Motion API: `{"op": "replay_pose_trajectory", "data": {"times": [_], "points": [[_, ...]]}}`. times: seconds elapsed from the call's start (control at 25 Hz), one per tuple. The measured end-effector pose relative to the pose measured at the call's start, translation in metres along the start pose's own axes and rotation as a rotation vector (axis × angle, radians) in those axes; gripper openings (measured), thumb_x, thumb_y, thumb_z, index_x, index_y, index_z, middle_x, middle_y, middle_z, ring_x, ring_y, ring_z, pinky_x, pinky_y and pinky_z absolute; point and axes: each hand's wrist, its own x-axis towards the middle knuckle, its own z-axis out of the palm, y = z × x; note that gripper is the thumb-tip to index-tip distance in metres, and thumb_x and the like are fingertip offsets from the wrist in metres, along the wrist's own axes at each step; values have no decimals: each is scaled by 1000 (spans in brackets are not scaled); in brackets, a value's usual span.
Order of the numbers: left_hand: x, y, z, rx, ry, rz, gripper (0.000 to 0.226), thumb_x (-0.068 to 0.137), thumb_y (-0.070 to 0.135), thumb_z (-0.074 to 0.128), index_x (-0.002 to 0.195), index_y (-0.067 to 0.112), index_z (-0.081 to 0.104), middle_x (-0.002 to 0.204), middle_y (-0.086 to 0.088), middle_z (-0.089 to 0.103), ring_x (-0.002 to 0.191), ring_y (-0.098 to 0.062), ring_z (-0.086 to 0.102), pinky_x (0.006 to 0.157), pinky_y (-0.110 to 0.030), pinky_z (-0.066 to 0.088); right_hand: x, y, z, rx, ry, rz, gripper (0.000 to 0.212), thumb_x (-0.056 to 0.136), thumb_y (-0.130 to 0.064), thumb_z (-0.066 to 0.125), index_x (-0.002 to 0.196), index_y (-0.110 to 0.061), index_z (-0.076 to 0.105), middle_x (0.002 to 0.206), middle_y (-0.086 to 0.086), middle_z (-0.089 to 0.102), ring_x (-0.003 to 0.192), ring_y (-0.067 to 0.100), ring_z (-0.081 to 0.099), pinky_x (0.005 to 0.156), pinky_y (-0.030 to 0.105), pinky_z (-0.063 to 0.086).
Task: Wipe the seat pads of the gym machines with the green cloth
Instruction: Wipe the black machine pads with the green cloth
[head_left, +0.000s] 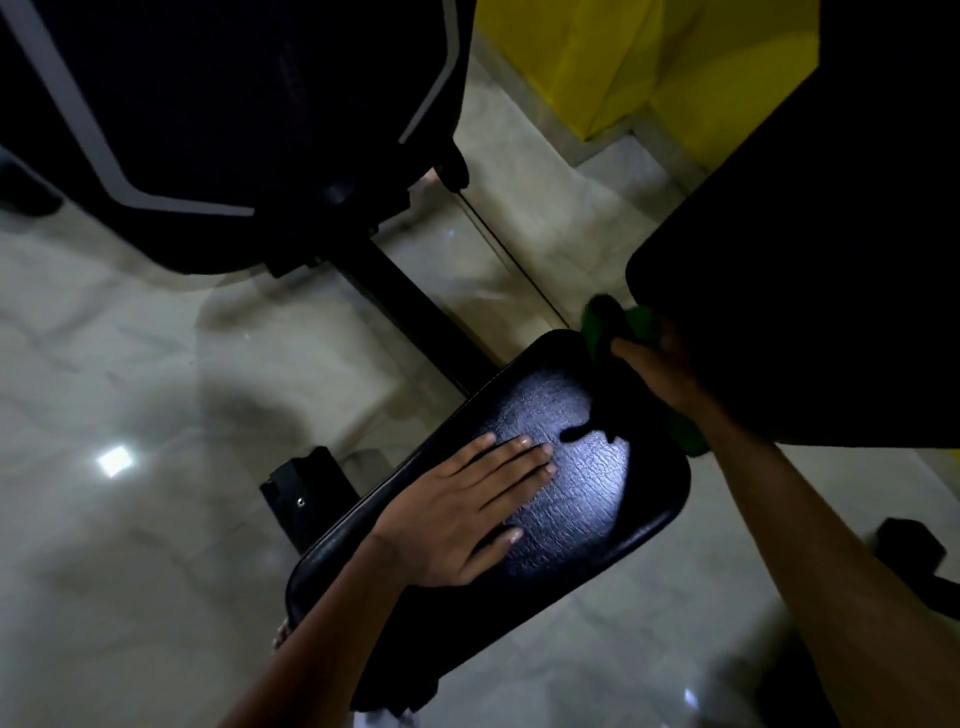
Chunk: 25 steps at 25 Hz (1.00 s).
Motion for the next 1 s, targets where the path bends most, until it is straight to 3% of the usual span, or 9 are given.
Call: {"op": "replay_pose_trajectory", "data": {"times": [0.12,0.2,0.28,0.36,0.48,0.56,0.64,0.84,1.0], "points": [[0,0,1,7,15,3,62,97,38,38,150,8,24,158,-7,19,147,-21,10,118,-41,16,-31,29,-21,-48,27,162,57,79,-32,69,130,-17,48,112,-3,49,104,15,46,99,40,39],[-1,3,2,14,22,-12,61,98,38,36,150,8,23,158,-8,19,147,-21,10,118,-41,16,-34,28,-19,-49,29,117,51,80,-29,69,126,-16,51,114,1,53,103,18,50,97,38,39],[-2,4,5,46,37,-29,60,99,38,32,150,9,22,158,-8,19,147,-21,11,118,-40,14,-23,3,-6,-54,42,42,39,82,-15,68,118,-4,56,103,4,57,96,17,52,91,36,39],[-8,10,10,61,77,-118,58,101,39,29,150,9,23,157,-7,22,146,-21,14,119,-39,13,0,-24,11,-145,-11,-111,26,77,-17,70,99,-7,61,85,-4,62,83,12,58,85,39,45],[-25,32,16,-1,149,-357,55,102,37,26,148,9,29,156,-6,25,145,-19,18,118,-38,14,19,-53,35,-672,-176,-415,23,79,-30,69,98,-22,60,100,9,65,100,31,61,83,37,47],[-42,47,19,-3,199,-489,54,101,35,30,148,8,30,156,-5,25,145,-18,19,118,-37,16,13,-67,51,-1082,-286,-654,34,78,-42,66,107,-26,59,112,10,64,105,33,59,81,36,46],[-60,57,20,8,213,-576,55,100,34,33,148,8,30,156,-5,25,145,-18,18,117,-37,17,8,-78,63,-1207,-382,-773,41,79,-46,64,116,-29,58,119,10,62,108,32,57,81,34,44],[-100,65,21,29,206,-652,55,98,34,35,147,9,32,156,-5,25,145,-17,20,117,-36,18,12,-94,61,-1324,-402,-467,52,82,-57,58,127,-31,54,128,13,56,112,33,54,82,32,41],[-106,63,26,27,234,-664,56,97,34,35,147,8,32,155,-5,27,144,-18,21,118,-35,15,-18,-97,121,-1465,-549,-568,58,84,-58,55,127,-20,53,131,16,54,115,31,54,86,31,41]]}}
